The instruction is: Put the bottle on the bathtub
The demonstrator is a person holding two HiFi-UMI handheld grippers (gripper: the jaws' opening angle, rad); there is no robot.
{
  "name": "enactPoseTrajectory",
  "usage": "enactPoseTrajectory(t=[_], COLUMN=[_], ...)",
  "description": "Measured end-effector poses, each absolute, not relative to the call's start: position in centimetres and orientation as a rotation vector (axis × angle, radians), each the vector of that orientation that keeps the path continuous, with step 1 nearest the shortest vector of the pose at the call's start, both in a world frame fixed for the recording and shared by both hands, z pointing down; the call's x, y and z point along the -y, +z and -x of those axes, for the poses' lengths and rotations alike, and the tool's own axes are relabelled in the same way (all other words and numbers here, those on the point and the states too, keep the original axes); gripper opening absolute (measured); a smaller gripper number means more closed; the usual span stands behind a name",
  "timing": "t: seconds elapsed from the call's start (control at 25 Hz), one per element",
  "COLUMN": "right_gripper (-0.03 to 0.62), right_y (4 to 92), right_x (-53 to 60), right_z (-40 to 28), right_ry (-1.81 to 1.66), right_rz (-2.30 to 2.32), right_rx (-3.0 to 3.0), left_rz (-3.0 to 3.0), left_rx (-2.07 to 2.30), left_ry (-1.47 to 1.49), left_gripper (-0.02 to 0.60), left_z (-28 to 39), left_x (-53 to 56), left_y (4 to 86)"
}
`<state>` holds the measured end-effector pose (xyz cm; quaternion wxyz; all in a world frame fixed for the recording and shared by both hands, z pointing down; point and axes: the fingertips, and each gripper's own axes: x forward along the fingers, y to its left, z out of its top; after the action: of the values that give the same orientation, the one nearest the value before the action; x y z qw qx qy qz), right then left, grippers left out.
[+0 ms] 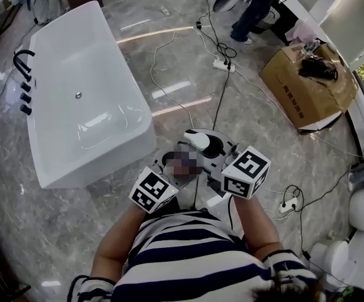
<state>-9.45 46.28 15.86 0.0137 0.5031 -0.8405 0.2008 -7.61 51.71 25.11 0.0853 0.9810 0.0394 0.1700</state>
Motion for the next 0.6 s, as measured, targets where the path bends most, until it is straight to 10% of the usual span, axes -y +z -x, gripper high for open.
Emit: enactPoseTrajectory(t=[0.6], right_gripper=[0.156], right_y=[16.6], right_x=[-37.3], right_z=[6.5], right_ry=[0.675], right_rz=[-1.572], right_rx=[2.583], left_rz=[-2.920], left_rx=[-0.139], left_ry=[0.503], left_gripper=[0.324], left_z=[5.0], left_x=[-42.8], left_y=[25.5])
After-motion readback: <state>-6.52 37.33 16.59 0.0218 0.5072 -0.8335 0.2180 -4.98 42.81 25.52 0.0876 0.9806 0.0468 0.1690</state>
